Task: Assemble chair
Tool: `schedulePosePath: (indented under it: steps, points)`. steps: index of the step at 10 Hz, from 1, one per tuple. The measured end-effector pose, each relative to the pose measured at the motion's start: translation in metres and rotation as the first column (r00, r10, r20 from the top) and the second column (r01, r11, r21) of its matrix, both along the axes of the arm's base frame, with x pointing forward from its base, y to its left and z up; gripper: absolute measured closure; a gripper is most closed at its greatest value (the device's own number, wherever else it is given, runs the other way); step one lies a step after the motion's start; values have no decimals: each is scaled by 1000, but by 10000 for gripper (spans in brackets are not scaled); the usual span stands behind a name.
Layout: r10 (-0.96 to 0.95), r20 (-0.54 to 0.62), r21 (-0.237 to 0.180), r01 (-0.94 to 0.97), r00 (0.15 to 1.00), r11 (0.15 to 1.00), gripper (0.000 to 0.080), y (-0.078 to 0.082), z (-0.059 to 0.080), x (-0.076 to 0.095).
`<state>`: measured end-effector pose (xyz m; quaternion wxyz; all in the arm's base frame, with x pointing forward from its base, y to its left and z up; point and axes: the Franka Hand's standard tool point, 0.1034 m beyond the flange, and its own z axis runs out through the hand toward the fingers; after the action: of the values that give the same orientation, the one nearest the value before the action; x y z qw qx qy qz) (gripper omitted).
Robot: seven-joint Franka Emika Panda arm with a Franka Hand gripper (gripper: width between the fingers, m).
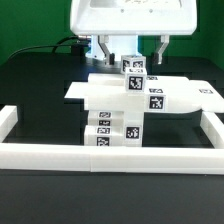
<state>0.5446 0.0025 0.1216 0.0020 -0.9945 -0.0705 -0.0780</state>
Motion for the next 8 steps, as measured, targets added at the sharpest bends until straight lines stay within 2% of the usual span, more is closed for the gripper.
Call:
schedulePosePath:
  steps: [1,2,3,6,8]
  points:
    - [-54,-1,11,54,999,998,438,0,0,0]
    - [-143,-4,25,143,990,989,438,1,0,0]
    - [-199,-6,34,199,980,979,515,1,0,0]
    - [-446,-23,73,447,895,892,515,3,0,1]
    - [-690,-58,112,692,721,714,515,5,0,1]
